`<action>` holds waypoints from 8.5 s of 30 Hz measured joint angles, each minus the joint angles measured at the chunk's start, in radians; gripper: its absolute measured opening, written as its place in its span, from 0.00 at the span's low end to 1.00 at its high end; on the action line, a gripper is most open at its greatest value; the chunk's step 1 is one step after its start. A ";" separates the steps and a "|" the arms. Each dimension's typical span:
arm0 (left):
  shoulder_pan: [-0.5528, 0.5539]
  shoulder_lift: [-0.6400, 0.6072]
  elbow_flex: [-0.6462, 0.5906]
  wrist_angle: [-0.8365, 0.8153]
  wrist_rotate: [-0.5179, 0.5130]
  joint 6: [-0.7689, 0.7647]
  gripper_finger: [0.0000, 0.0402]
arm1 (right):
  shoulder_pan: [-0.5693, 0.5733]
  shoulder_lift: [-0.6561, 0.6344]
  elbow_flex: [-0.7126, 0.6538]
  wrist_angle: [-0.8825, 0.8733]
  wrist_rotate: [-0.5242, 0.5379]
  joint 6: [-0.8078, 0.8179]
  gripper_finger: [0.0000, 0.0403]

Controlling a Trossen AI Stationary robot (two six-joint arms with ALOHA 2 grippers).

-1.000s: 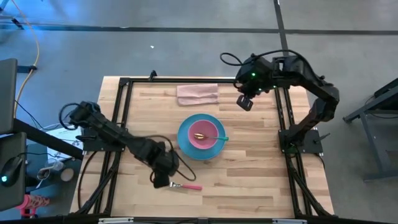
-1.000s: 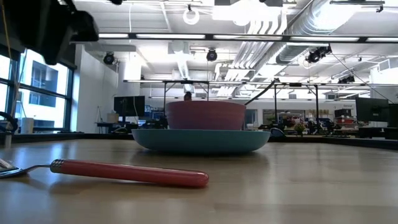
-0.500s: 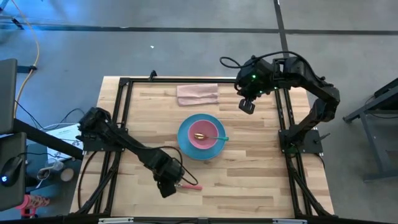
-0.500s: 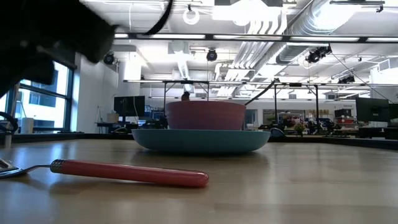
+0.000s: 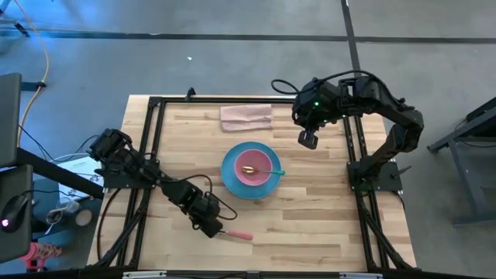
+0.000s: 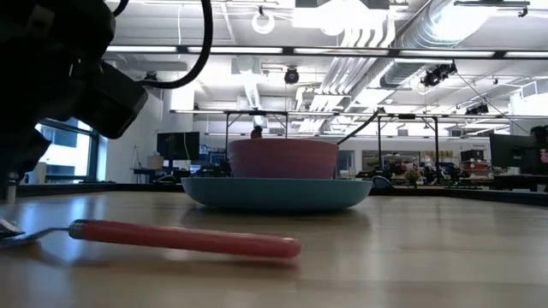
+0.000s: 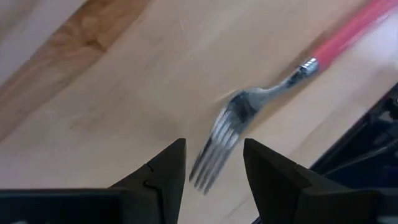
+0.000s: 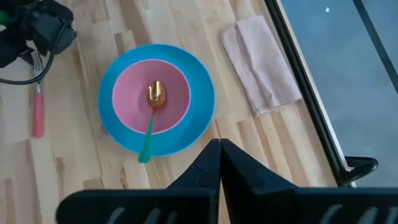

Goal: Set table place
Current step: Put the fork on the right of the plate

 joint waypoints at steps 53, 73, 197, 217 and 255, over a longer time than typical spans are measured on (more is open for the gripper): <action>0.001 -0.073 -0.003 -0.038 -0.057 0.026 0.00 | 0.000 0.057 0.001 0.034 -0.333 -0.035 0.00; 0.001 -0.169 0.029 -0.258 -0.158 0.054 0.00 | 0.007 0.122 -0.005 0.045 -0.331 -0.027 0.00; 0.035 -0.170 0.611 -0.774 -0.666 0.336 0.15 | 0.101 0.252 -0.635 0.733 -0.496 0.020 0.01; 0.345 -0.170 0.713 -0.938 -0.866 0.818 0.14 | 0.354 -0.692 -0.980 0.402 0.491 1.141 0.00; 0.826 -0.170 0.712 -0.750 -0.407 1.347 0.13 | 0.765 0.044 -1.798 2.047 0.755 2.005 0.00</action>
